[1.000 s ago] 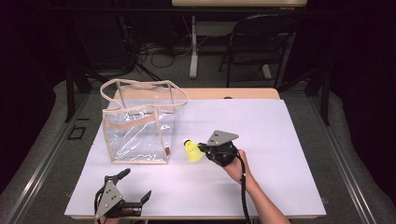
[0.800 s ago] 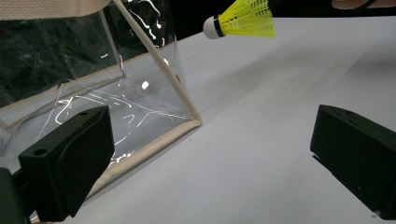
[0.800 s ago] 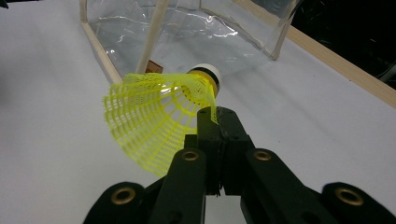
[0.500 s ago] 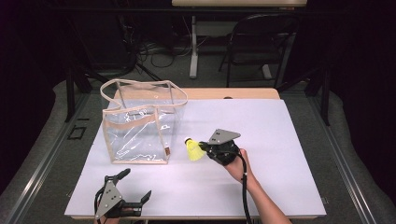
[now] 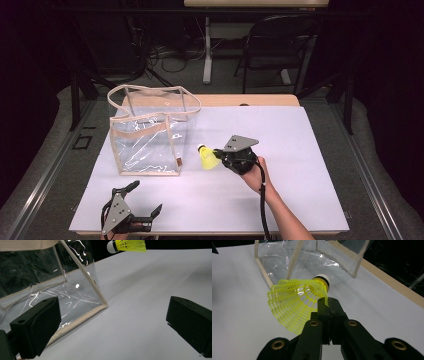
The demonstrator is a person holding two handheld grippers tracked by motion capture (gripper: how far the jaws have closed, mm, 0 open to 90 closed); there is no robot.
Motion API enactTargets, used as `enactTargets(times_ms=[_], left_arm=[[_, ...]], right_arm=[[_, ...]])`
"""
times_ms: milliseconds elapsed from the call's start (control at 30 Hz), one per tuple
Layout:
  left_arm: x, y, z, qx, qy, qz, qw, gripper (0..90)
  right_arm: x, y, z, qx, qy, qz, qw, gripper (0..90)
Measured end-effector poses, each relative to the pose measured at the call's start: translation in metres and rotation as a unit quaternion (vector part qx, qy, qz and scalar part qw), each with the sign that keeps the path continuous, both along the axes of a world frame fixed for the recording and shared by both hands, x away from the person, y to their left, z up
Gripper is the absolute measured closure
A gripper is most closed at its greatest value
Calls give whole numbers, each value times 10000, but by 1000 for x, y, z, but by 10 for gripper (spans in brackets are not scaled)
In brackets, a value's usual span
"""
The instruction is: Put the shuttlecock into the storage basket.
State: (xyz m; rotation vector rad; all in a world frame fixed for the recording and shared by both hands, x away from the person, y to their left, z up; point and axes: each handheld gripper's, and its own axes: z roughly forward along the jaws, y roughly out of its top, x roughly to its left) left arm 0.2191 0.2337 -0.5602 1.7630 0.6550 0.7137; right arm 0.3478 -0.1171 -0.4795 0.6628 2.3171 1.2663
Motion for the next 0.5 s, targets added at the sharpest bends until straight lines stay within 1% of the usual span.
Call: enactTargets(times_ms=[500], left_arm=[[0,0,0,25,-5,-5,10000,0]], right_arm=[[0,-4,16,14,-64,-19,10000,894]])
